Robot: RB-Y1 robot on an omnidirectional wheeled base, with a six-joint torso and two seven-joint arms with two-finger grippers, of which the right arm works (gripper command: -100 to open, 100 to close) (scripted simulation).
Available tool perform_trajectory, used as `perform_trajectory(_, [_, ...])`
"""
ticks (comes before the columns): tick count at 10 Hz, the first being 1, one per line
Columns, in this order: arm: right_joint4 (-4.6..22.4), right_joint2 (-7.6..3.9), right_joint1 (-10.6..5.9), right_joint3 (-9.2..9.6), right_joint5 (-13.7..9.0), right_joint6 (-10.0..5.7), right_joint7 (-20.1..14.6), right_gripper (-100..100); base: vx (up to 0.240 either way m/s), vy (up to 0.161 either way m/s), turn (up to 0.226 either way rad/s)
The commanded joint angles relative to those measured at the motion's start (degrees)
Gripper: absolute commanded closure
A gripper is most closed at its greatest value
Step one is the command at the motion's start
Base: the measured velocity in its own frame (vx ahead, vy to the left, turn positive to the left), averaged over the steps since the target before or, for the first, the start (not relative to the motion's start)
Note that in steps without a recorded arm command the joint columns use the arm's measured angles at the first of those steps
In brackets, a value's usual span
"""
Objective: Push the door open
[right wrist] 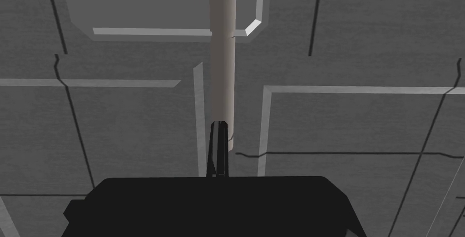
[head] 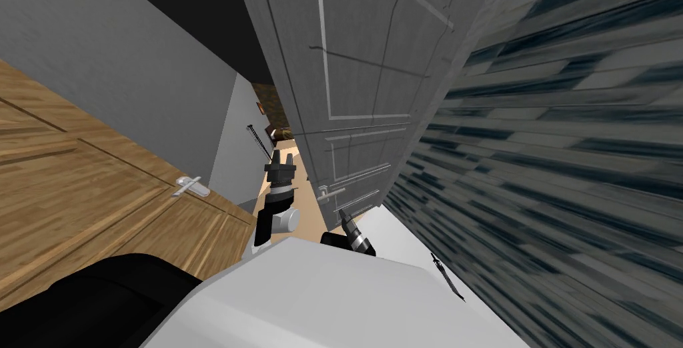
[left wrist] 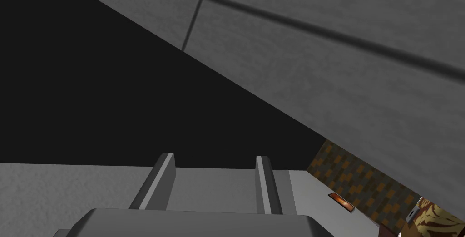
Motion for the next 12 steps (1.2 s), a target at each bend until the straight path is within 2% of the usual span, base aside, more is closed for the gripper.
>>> perform_trajectory(1, [0.0,-0.02,0.02,0.0,0.0,-0.01,0.0,100,-0.022,-0.019,0.002])
perform_trajectory(4, [0.0,-0.02,0.02,0.0,0.0,-0.01,0.0,100,-0.008,-0.006,0.0])
perform_trajectory(5, [0.3,1.15,0.08,-1.41,-0.5,0.34,0.6,-100,-0.073,0.073,-0.197])
perform_trajectory(6, [0.4,1.46,0.1,-1.79,-0.7,0.44,0.8,-100,-0.09,0.106,-0.192])
perform_trajectory(9, [0.9,3.4,0.2,-4.13,-1.6,1.02,1.8,-100,-0.128,0.123,-0.15])
perform_trajectory(10, [0.9,3.2,0.26,-3.55,-1.3,0.81,1.7,-100,-0.066,0.055,-0.038])
perform_trajectory(12, [1.6,3.96,-0.64,-3.92,-1.6,1.3,2.1,-100,0.124,0.1,0.037])
